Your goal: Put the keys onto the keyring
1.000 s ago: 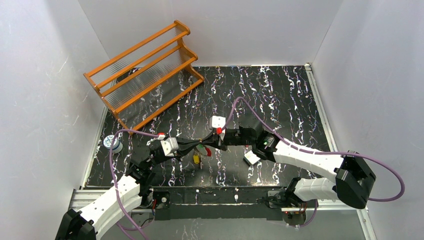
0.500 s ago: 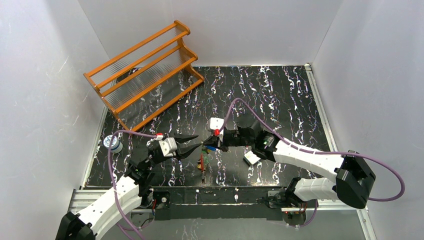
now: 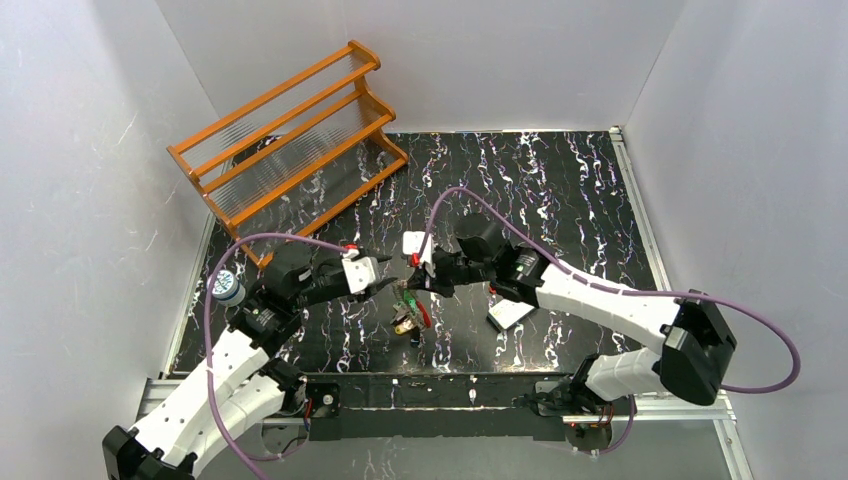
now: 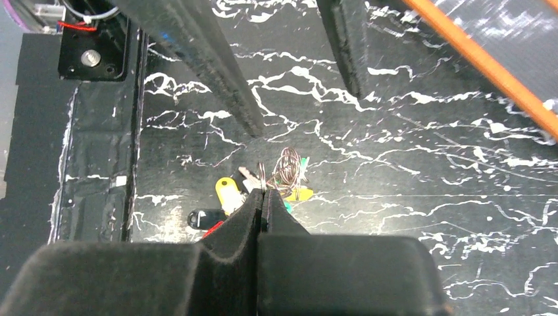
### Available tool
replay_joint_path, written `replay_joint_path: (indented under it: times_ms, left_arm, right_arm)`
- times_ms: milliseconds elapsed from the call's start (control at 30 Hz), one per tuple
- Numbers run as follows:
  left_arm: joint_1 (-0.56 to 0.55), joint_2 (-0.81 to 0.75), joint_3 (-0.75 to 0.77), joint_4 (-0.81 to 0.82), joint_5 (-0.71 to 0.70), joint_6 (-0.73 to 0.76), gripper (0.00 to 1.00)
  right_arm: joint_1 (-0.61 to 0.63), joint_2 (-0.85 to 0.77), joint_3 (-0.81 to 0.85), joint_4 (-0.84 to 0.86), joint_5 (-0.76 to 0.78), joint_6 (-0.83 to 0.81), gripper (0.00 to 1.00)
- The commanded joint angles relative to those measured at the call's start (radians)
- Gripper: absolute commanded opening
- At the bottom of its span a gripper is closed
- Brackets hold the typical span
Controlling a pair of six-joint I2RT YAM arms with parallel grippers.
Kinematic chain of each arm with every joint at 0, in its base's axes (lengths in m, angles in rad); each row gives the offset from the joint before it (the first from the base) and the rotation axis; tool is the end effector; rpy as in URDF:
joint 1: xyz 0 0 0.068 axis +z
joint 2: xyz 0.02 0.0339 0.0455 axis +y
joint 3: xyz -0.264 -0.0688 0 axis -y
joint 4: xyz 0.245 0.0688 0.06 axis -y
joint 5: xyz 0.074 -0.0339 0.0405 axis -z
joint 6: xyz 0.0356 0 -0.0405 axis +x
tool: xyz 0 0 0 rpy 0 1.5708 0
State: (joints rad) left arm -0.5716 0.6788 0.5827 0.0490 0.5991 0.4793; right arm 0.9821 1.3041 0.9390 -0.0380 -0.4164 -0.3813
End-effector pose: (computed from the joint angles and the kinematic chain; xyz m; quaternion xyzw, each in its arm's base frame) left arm 0.1300 -0.1075 0.3106 0.5230 0.4959 -0.2437 0.6490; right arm 0.1539 0.2564 0.2949 -0.6029 0.5621 0.3243 0.4642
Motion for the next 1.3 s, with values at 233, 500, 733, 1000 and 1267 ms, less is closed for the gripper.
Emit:
replay_joint_path:
  times_ms: [233, 500, 733, 1000, 1267]
  left_arm:
    - [-0.004, 0.111, 0.095, -0.333, 0.108, 0.202, 0.34]
    - [-0.004, 0.157, 0.040, -0.226, 0.158, 0.121, 0.21]
    - [-0.004, 0.173, 0.017, -0.199, 0.140, 0.107, 0.04]
    - [-0.004, 0.209, 0.020, -0.213, 0.126, 0.119, 0.00]
    - [-0.004, 0.195, 0.024, -0.195, 0.077, 0.080, 0.00]
  right_arm:
    - [-0.003, 0.117, 0.162, -0.120, -0.121, 0.028, 0.01]
    - [-0.005, 0.143, 0.182, -0.106, -0.163, 0.059, 0.01]
    - [-0.006, 0.144, 0.184, -0.107, -0.153, 0.059, 0.01]
    - [-0.007, 0.141, 0.187, -0.102, -0.142, 0.062, 0.01]
    - [-0.025, 0.121, 0.147, -0.016, -0.095, 0.128, 0.15]
